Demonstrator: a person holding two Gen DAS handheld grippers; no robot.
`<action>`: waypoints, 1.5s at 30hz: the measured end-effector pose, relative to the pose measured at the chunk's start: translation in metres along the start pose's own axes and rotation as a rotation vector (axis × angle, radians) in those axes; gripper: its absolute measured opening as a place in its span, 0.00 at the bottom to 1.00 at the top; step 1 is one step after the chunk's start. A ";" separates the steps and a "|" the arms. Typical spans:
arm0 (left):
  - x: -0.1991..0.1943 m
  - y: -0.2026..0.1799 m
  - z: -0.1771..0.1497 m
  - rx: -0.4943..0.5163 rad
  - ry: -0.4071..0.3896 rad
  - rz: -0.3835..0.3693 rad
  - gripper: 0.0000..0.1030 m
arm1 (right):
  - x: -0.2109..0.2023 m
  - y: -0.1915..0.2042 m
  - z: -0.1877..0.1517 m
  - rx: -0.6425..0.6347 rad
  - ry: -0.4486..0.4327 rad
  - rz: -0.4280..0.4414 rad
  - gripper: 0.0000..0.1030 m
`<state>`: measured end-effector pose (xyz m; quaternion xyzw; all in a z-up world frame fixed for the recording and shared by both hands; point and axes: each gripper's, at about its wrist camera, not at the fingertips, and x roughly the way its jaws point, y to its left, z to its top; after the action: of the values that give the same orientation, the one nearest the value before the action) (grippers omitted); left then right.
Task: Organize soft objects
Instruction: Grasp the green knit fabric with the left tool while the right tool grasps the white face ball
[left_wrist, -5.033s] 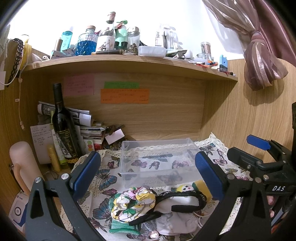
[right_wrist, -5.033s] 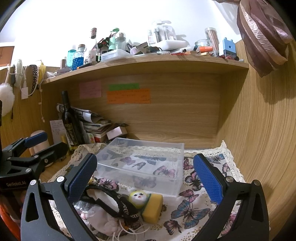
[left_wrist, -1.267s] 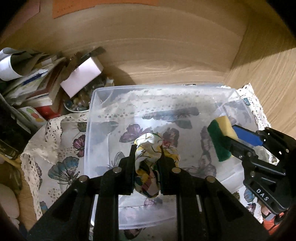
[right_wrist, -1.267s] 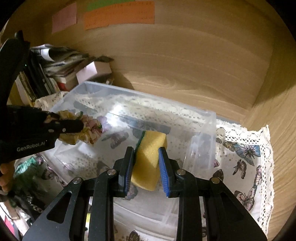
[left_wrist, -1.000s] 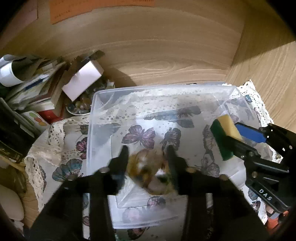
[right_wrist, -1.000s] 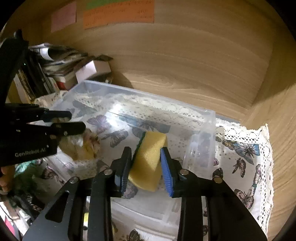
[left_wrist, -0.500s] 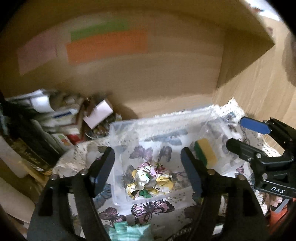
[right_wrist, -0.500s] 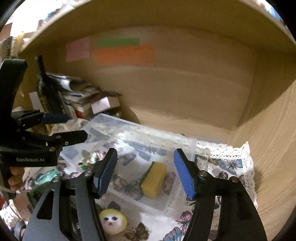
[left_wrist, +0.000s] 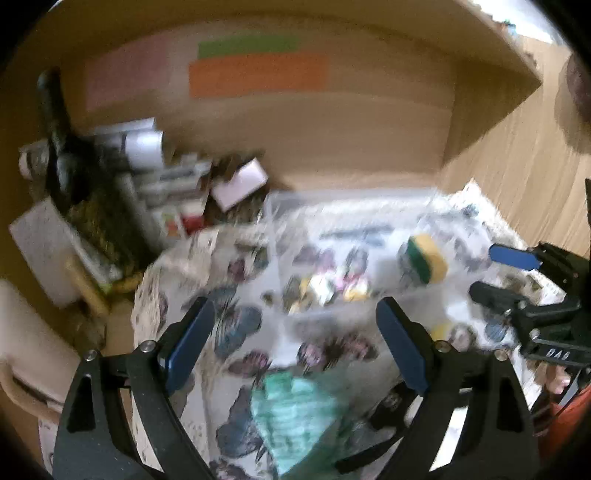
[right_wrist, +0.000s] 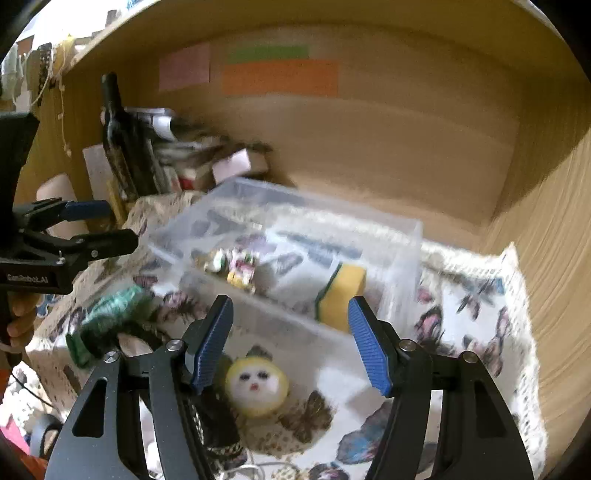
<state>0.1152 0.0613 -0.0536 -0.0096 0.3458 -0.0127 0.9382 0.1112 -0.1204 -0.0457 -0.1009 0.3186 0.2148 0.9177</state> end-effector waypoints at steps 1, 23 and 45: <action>0.002 0.002 -0.005 -0.005 0.013 0.003 0.87 | 0.001 0.000 -0.003 0.004 0.009 0.004 0.59; 0.029 0.006 -0.072 -0.061 0.179 -0.071 0.82 | 0.037 0.013 -0.049 0.067 0.185 0.103 0.60; -0.025 0.014 -0.033 -0.073 -0.006 -0.064 0.20 | 0.010 0.008 -0.047 0.103 0.076 0.074 0.38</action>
<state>0.0754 0.0755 -0.0626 -0.0547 0.3426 -0.0298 0.9374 0.0892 -0.1253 -0.0883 -0.0497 0.3676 0.2277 0.9003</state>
